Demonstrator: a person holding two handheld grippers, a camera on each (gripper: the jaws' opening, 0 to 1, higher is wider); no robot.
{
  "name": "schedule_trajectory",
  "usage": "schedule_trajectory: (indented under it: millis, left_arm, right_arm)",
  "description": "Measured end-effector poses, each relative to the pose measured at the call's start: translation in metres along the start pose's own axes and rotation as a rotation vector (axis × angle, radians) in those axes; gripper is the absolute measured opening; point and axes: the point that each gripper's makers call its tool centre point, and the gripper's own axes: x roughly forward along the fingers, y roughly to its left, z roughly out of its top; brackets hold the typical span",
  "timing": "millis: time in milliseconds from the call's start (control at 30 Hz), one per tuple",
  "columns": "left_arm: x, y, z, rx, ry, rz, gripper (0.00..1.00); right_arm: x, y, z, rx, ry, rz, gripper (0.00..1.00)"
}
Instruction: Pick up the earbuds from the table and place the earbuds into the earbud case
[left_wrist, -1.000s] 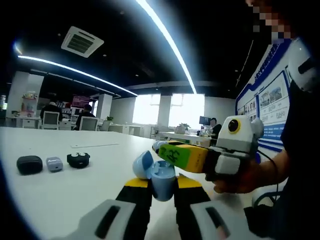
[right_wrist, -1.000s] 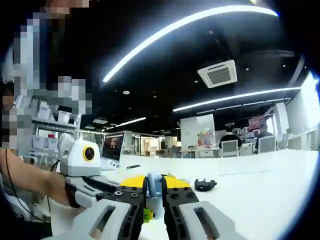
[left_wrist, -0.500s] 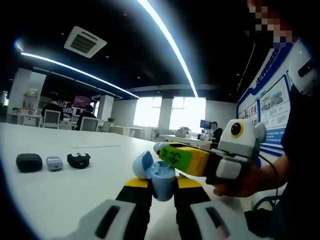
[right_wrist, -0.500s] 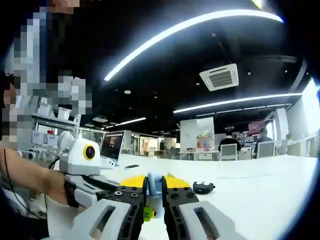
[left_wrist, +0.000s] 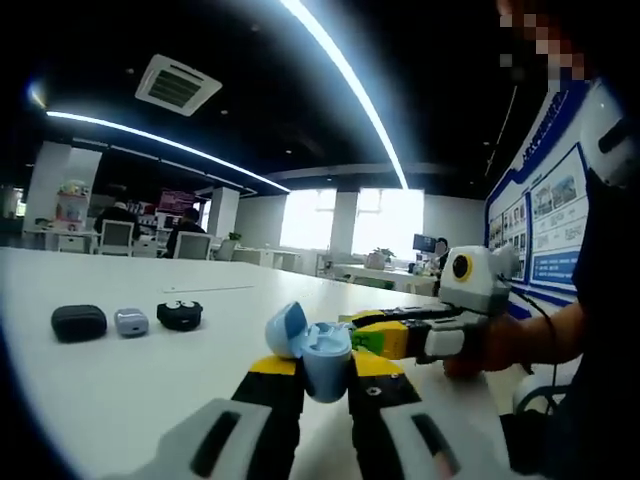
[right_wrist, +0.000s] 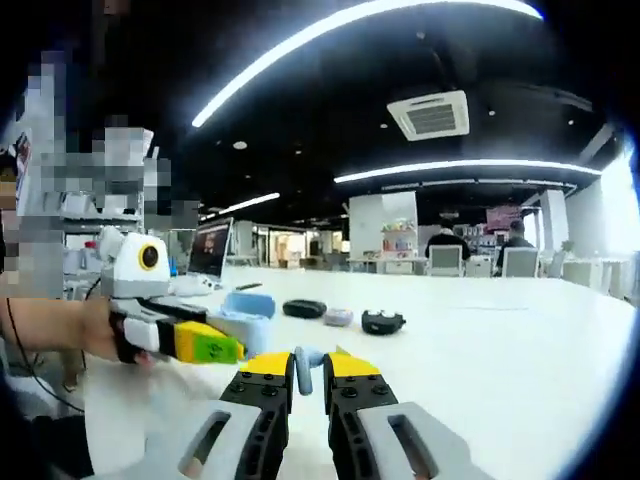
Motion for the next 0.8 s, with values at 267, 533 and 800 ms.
schedule_trajectory:
  millis: [267,533,800]
  left_arm:
    - [-0.004,0.001,0.0,-0.004,0.002,0.005,0.19]
    - [-0.005,0.002,-0.001,-0.011,-0.003,0.006,0.19]
    - [-0.007,0.002,-0.001,-0.016,-0.006,0.006,0.19]
  right_arm:
    - [-0.001,-0.006,-0.032,-0.007,0.207,-0.005,0.11]
    - [-0.004,-0.005,-0.044,-0.017,0.269,-0.007,0.12]
    - [-0.006,-0.006,-0.046,-0.039,0.279,-0.019,0.16]
